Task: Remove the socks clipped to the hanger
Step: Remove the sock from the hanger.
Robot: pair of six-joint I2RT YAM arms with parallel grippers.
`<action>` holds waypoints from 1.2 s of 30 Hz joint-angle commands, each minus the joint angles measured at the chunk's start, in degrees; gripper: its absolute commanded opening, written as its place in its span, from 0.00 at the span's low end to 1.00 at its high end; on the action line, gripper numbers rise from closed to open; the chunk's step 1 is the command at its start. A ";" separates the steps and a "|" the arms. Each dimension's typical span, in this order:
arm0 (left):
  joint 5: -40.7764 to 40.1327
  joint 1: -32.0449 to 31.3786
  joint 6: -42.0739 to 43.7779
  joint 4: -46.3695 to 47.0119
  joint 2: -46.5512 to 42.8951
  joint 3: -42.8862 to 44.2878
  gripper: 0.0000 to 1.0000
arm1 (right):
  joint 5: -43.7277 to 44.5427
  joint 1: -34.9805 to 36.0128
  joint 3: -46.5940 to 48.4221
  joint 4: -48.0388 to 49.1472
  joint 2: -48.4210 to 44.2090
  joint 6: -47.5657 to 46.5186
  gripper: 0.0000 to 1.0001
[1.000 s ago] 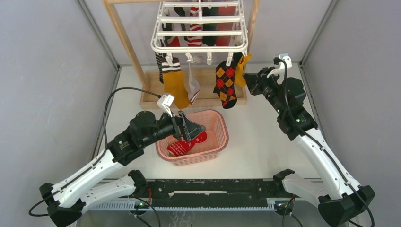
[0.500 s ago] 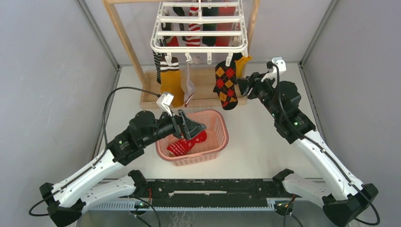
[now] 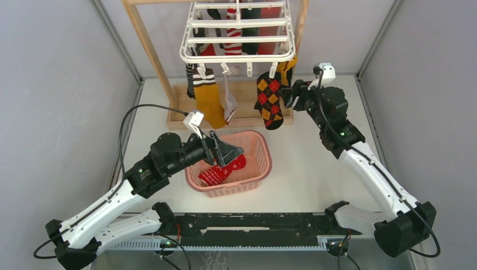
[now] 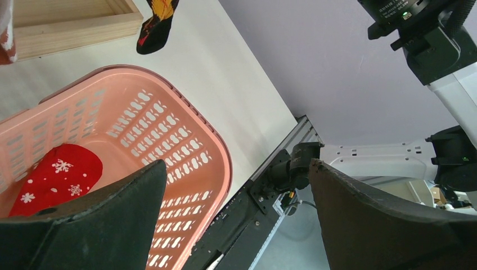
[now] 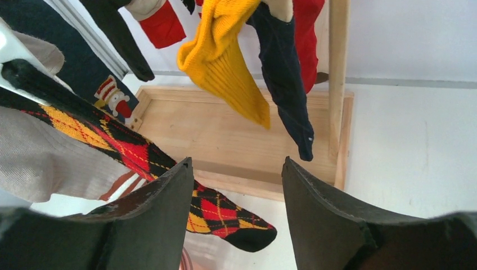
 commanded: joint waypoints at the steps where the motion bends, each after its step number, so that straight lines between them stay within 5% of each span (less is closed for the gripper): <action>1: -0.42 -0.40 1.79 1.64 -0.41 1.71 1.00 | -2.08 -0.10 0.21 6.20 1.02 -0.55 0.68; 11: -0.29 -0.39 2.59 1.58 0.34 1.84 1.00 | -1.68 -0.03 3.27 9.25 7.18 -0.18 0.68; 14: -0.34 -0.40 2.93 1.26 0.18 1.84 1.00 | -1.32 -0.07 3.93 10.40 8.92 -0.14 0.53; 18: -0.76 -0.43 3.29 0.56 -0.30 1.83 1.00 | -1.79 0.02 3.91 12.09 9.45 -0.09 0.16; 22: -0.84 -0.41 3.64 0.17 -0.61 1.84 1.00 | -1.80 -0.04 3.94 12.72 9.26 -0.20 0.12; 24: -0.91 -0.39 3.77 -0.06 -0.72 1.84 1.00 | -1.84 0.00 3.92 12.37 8.76 -0.41 0.15; 28: -0.90 -0.44 3.95 -0.11 -0.73 1.75 1.00 | -1.00 0.04 3.26 12.33 7.49 -0.24 0.44; 36: -0.76 -0.41 4.13 -0.03 -0.77 1.16 1.00 | -0.20 -0.02 3.33 13.40 7.07 -0.64 0.50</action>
